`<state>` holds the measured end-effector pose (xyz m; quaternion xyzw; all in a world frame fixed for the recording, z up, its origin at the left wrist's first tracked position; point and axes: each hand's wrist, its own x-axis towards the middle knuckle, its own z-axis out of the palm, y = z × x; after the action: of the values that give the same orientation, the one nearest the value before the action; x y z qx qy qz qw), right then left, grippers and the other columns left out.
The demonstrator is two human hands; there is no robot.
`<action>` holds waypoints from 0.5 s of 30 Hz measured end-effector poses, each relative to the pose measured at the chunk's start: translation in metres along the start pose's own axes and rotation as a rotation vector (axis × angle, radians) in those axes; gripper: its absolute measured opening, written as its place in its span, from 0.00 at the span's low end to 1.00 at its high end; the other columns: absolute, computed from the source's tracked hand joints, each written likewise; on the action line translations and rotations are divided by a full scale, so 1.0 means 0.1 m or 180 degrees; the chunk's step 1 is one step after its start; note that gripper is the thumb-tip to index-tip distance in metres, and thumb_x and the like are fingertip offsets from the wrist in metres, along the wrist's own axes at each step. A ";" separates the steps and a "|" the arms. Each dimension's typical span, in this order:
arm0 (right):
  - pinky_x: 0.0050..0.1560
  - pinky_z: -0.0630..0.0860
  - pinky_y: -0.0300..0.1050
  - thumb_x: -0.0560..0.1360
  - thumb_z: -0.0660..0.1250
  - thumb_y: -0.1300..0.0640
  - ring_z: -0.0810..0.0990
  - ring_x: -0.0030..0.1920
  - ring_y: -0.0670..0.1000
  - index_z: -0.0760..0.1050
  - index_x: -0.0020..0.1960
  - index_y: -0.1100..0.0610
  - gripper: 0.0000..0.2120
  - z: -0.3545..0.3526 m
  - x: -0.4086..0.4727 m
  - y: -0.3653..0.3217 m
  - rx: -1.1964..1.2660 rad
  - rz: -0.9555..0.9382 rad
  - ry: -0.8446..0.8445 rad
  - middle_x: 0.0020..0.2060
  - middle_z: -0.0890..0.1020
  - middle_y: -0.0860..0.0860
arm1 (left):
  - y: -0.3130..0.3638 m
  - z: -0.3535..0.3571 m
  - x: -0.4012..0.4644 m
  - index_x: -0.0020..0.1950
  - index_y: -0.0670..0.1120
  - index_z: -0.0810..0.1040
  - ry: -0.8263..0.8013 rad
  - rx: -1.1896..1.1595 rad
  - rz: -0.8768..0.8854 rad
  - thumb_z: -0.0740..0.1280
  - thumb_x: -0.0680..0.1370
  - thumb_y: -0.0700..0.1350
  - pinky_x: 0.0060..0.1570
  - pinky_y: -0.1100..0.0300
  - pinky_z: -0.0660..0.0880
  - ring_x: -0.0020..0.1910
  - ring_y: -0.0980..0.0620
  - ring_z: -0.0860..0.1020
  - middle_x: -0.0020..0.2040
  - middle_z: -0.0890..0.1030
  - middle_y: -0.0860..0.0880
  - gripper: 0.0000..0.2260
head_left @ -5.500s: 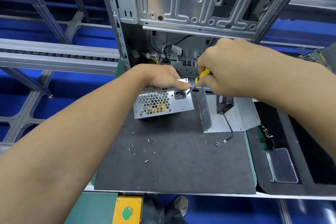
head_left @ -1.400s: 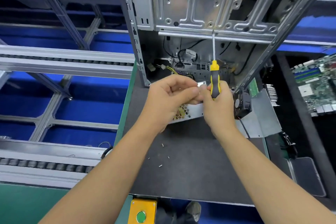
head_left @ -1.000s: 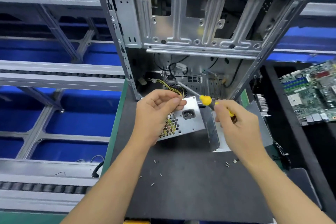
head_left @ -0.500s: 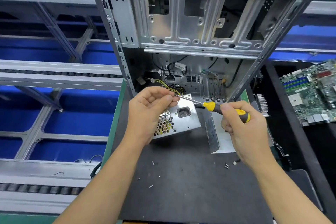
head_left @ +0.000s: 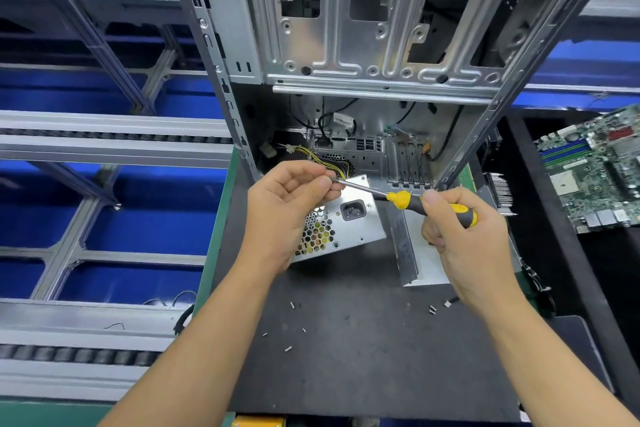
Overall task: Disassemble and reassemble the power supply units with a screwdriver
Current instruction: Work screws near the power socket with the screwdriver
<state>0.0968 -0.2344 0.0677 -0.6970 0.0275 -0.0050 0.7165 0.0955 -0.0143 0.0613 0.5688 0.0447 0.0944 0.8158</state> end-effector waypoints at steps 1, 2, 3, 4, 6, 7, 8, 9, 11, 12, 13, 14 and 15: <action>0.34 0.57 0.51 0.70 0.72 0.41 0.59 0.29 0.54 0.77 0.36 0.52 0.15 0.00 0.00 -0.01 -0.0002 0.0013 0.0001 0.24 0.64 0.50 | 0.00 0.00 0.00 0.44 0.51 0.85 -0.0001 0.0036 0.0002 0.72 0.74 0.36 0.47 0.60 0.80 0.44 0.47 0.85 0.43 0.86 0.44 0.10; 0.34 0.56 0.52 0.70 0.72 0.41 0.59 0.29 0.54 0.77 0.35 0.52 0.15 0.01 0.00 -0.03 -0.0013 0.0031 0.0004 0.24 0.63 0.50 | 0.01 0.00 0.00 0.45 0.51 0.85 -0.0003 0.0079 0.0009 0.72 0.74 0.35 0.47 0.60 0.80 0.44 0.46 0.85 0.43 0.86 0.43 0.10; 0.34 0.57 0.52 0.70 0.72 0.41 0.59 0.29 0.54 0.77 0.34 0.51 0.15 0.01 0.00 -0.05 -0.0038 0.0059 0.0015 0.24 0.64 0.50 | 0.01 0.00 0.00 0.45 0.50 0.85 -0.0012 0.0123 0.0026 0.72 0.74 0.35 0.47 0.60 0.80 0.44 0.46 0.86 0.43 0.86 0.43 0.10; 0.33 0.57 0.50 0.70 0.72 0.40 0.60 0.28 0.54 0.77 0.33 0.51 0.16 0.00 0.00 -0.07 -0.0083 0.0106 0.0035 0.24 0.64 0.50 | 0.01 0.00 0.00 0.45 0.51 0.85 -0.0027 0.0171 0.0049 0.72 0.74 0.34 0.47 0.61 0.80 0.44 0.46 0.86 0.44 0.86 0.43 0.11; 0.30 0.63 0.43 0.70 0.72 0.39 0.63 0.26 0.52 0.77 0.33 0.52 0.18 0.00 0.00 -0.12 -0.0151 0.0254 0.0062 0.24 0.68 0.51 | 0.01 0.00 -0.01 0.44 0.52 0.85 -0.0066 0.0260 0.0090 0.72 0.75 0.33 0.47 0.61 0.80 0.44 0.47 0.86 0.44 0.86 0.45 0.13; 0.28 0.65 0.40 0.70 0.72 0.39 0.65 0.26 0.51 0.77 0.34 0.52 0.17 0.00 0.01 -0.14 -0.0096 0.0353 0.0049 0.24 0.70 0.51 | 0.02 0.01 -0.01 0.44 0.52 0.85 -0.0082 0.0287 0.0098 0.72 0.75 0.32 0.46 0.61 0.80 0.44 0.47 0.86 0.44 0.86 0.45 0.14; 0.27 0.67 0.38 0.69 0.73 0.40 0.67 0.25 0.50 0.78 0.35 0.51 0.15 0.01 0.01 -0.16 0.0068 0.0467 0.0003 0.25 0.71 0.51 | 0.02 0.01 -0.01 0.44 0.52 0.85 -0.0088 0.0302 0.0100 0.71 0.75 0.32 0.46 0.61 0.80 0.45 0.46 0.86 0.44 0.86 0.45 0.14; 0.27 0.67 0.38 0.69 0.74 0.44 0.68 0.25 0.50 0.78 0.37 0.50 0.12 0.01 0.02 -0.18 0.0347 0.0599 -0.0069 0.26 0.73 0.52 | 0.03 0.01 -0.01 0.44 0.52 0.85 -0.0087 0.0312 0.0100 0.71 0.75 0.32 0.46 0.61 0.81 0.45 0.46 0.86 0.44 0.86 0.45 0.14; 0.27 0.68 0.39 0.70 0.74 0.53 0.69 0.26 0.50 0.76 0.40 0.52 0.07 0.02 0.03 -0.21 0.0962 0.0855 -0.0244 0.28 0.75 0.52 | 0.04 0.01 -0.01 0.44 0.52 0.85 -0.0081 0.0317 0.0104 0.71 0.76 0.31 0.45 0.61 0.81 0.45 0.46 0.86 0.43 0.86 0.44 0.14; 0.28 0.68 0.39 0.70 0.74 0.56 0.70 0.26 0.49 0.76 0.40 0.52 0.07 0.03 0.03 -0.22 0.1170 0.0911 -0.0302 0.28 0.75 0.52 | 0.04 0.01 -0.01 0.44 0.52 0.85 -0.0083 0.0316 0.0112 0.71 0.76 0.31 0.45 0.61 0.81 0.45 0.46 0.86 0.43 0.86 0.44 0.15; 0.28 0.68 0.38 0.69 0.74 0.58 0.71 0.27 0.48 0.77 0.39 0.52 0.06 0.04 0.03 -0.23 0.1313 0.0928 -0.0311 0.29 0.76 0.52 | 0.04 0.02 -0.01 0.44 0.52 0.85 -0.0087 0.0318 0.0121 0.71 0.75 0.31 0.44 0.61 0.81 0.44 0.46 0.86 0.43 0.86 0.44 0.15; 0.29 0.70 0.37 0.70 0.73 0.58 0.73 0.28 0.47 0.78 0.39 0.52 0.04 0.05 0.03 -0.24 0.1413 0.0928 -0.0272 0.31 0.77 0.51 | 0.04 0.02 -0.02 0.44 0.51 0.85 -0.0090 0.0323 0.0129 0.71 0.75 0.30 0.45 0.61 0.81 0.44 0.46 0.86 0.42 0.86 0.44 0.15; 0.30 0.72 0.37 0.70 0.72 0.56 0.74 0.29 0.47 0.78 0.41 0.53 0.03 0.06 0.02 -0.24 0.1459 0.0934 -0.0192 0.32 0.78 0.51 | 0.03 0.03 -0.02 0.44 0.51 0.85 -0.0088 0.0331 0.0136 0.71 0.75 0.30 0.45 0.61 0.81 0.44 0.46 0.86 0.42 0.86 0.44 0.15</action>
<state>0.1002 -0.2292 0.0921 -0.5050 0.1051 0.1136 0.8491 0.0933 -0.0163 0.0652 0.6125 0.0261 0.1015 0.7835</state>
